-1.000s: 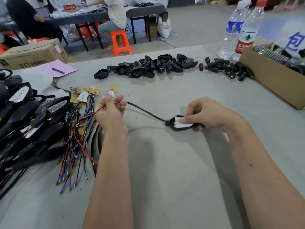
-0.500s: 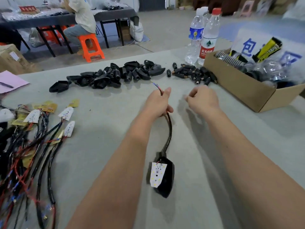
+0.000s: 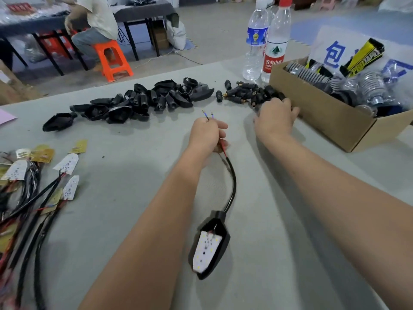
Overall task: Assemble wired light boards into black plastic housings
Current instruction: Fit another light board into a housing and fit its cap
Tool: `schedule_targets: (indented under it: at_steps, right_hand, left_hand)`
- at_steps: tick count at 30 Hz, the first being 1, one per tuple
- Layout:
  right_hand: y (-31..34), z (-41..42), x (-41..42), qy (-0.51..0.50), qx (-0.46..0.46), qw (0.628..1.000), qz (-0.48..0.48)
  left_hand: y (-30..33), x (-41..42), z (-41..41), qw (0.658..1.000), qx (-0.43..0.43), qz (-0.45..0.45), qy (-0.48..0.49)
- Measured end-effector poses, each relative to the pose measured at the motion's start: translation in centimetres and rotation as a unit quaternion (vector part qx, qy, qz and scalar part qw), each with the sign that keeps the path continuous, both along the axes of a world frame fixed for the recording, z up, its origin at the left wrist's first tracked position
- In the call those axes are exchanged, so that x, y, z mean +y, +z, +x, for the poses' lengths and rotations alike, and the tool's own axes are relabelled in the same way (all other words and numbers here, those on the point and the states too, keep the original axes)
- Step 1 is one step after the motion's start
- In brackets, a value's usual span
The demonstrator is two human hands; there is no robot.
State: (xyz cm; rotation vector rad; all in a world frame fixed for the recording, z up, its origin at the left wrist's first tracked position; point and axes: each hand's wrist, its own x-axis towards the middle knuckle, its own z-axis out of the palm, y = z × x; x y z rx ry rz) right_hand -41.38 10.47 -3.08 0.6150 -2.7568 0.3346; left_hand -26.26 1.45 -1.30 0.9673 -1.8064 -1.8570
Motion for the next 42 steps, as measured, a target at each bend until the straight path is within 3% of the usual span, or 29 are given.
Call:
schedule_targets:
  at_steps: [3, 6, 10, 13, 16, 20, 24, 29, 37, 42]
  right_hand:
    - [0.3, 1.0, 0.7, 0.048, -0.016, 0.996, -0.069]
    - [0.9, 4.2, 1.2, 0.11, -0.116, 0.958, -0.237]
    - [1.7, 10.3, 0.2, 0.129, -0.322, 0.825, -0.447]
    - [1.7, 14.5, -0.7, 0.165, -0.435, 0.712, -0.526]
    - [1.3, 18.0, -1.4, 0.207, -0.483, 0.657, -0.541]
    - [0.8, 20.8, -1.8, 0.217, -0.491, 0.642, -0.547]
    - [0.0, 21.6, -1.6, 0.182, -0.452, 0.632, -0.603]
    - [-0.7, 21.8, -1.5, 0.164, -0.391, 0.661, -0.619]
    - [-0.7, 21.1, -1.5, 0.202, -0.421, 0.661, -0.587]
    - [-0.8, 21.3, -1.5, 0.251, -0.389, 0.705, -0.538]
  left_hand:
    - [-0.4, -0.6, 2.5, 0.999, -0.031, -0.039, -0.019]
    - [-0.5, -1.1, 5.6, 0.997, -0.035, -0.068, -0.033]
    - [-0.3, -1.8, 10.6, 0.995, -0.052, -0.079, -0.015]
    - [-0.7, -2.0, 14.2, 0.993, -0.049, -0.093, 0.047]
    - [-1.4, -2.2, 17.0, 0.99, -0.016, -0.11, 0.086]
    - [-2.0, -1.8, 18.5, 0.986, 0.061, -0.132, 0.078]
    - [-2.0, -1.5, 17.9, 0.979, 0.087, -0.179, 0.046]
    - [-2.0, -1.5, 17.3, 0.976, 0.065, -0.206, 0.012]
    - [-1.9, -1.5, 17.2, 0.982, 0.04, -0.182, 0.016]
    - [-2.0, -1.6, 17.3, 0.984, 0.038, -0.173, 0.019]
